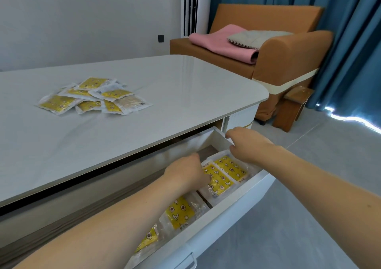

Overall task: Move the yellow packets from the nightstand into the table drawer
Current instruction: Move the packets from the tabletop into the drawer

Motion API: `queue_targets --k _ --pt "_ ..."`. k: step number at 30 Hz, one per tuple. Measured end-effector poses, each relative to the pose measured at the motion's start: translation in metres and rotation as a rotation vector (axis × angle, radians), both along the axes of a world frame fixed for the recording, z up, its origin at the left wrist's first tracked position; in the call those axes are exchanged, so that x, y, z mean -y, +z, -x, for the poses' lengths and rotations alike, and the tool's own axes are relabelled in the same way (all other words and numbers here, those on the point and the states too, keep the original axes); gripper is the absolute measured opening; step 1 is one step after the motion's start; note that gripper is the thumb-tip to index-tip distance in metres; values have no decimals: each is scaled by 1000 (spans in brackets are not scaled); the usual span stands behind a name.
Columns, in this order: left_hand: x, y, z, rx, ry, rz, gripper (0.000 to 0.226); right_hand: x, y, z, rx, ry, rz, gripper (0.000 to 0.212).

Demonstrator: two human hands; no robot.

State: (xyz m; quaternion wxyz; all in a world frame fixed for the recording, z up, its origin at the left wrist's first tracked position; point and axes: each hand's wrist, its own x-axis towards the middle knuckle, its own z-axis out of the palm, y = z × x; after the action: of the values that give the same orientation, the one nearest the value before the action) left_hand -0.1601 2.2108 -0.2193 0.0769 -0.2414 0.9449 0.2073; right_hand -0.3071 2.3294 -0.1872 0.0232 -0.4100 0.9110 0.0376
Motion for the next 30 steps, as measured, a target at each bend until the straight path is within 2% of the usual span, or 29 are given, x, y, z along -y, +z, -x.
queue_targets --k 4,7,13,17,20,23,26,30 --pt "10 29 -14 -210 -41 37 28 9 16 -11 69 85 259 37" --pt "33 53 -31 -367 1 39 18 28 28 -24 74 133 451 33" --pt "121 74 -60 -501 160 160 27 107 40 -56 156 210 658 33" --pt "185 64 -77 -449 251 328 40 171 23 -72 269 179 652 42" --pt "228 58 -84 -436 320 411 48 211 13 -68 207 166 565 60" --pt "271 54 -79 -503 329 464 62 239 12 -55 207 202 492 75" --pt "305 52 -66 -505 289 478 72 259 11 -42 243 268 458 78" --pt "325 48 -49 -380 241 410 81 277 12 -33 276 374 380 73"
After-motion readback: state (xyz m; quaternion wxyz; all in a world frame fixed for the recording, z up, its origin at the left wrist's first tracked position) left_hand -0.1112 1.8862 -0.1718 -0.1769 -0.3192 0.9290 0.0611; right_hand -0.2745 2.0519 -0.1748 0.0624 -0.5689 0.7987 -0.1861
